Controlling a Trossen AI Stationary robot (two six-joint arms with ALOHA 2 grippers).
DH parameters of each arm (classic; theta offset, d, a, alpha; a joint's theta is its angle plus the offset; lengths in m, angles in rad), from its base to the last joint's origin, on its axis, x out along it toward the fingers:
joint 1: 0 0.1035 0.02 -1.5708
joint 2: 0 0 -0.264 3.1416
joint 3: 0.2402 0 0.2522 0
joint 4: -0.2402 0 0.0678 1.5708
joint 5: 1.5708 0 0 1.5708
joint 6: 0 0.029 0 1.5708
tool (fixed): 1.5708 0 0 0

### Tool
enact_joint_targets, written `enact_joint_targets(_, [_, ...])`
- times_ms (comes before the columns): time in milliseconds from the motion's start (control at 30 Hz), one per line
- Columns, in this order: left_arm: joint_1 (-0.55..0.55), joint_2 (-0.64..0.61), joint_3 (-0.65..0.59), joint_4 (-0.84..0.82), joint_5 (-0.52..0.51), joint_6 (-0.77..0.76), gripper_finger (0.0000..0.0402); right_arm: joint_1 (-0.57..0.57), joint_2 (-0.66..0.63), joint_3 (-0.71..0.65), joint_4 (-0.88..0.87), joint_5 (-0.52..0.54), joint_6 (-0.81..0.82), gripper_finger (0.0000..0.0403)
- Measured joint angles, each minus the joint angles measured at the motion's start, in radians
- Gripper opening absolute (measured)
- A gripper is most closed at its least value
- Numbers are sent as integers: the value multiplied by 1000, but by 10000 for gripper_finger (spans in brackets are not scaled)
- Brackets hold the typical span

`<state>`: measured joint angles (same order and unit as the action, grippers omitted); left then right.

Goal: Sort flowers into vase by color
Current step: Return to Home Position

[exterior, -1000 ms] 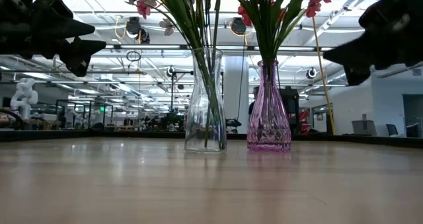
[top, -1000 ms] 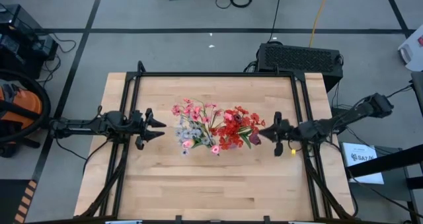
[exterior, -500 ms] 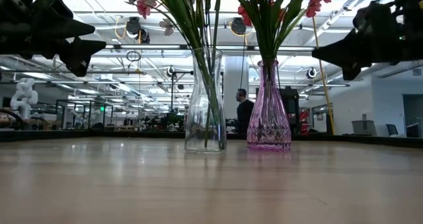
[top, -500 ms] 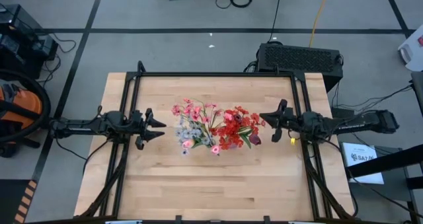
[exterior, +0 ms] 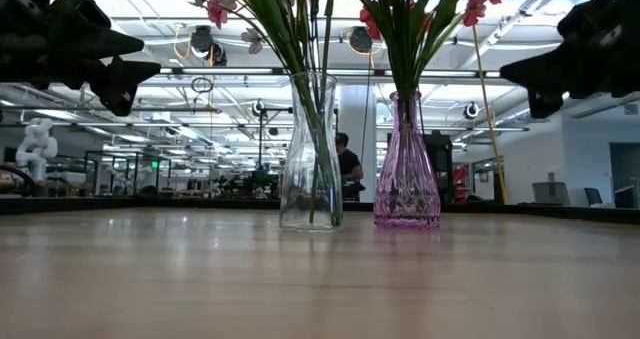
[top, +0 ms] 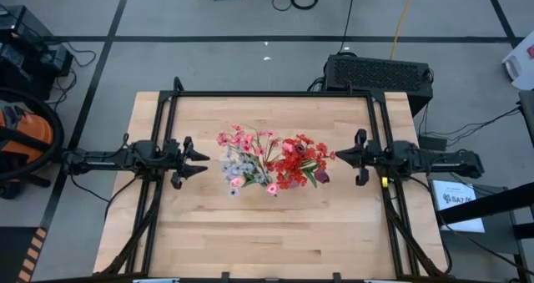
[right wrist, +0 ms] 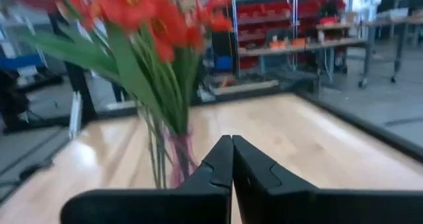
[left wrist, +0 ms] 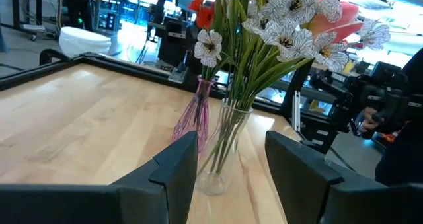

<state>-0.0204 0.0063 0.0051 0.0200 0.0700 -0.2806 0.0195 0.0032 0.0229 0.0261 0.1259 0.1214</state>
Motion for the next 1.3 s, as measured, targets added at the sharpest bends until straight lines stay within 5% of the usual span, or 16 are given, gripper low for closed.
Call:
enact_joint_targets(200, [0,0,0,1,-1,0,184,2,29,-1,-25,-157,8,0])
enact_joint_targets(1300, [0,2,0,0,-1,0,184,2,52,-1,-27,-128,28,0])
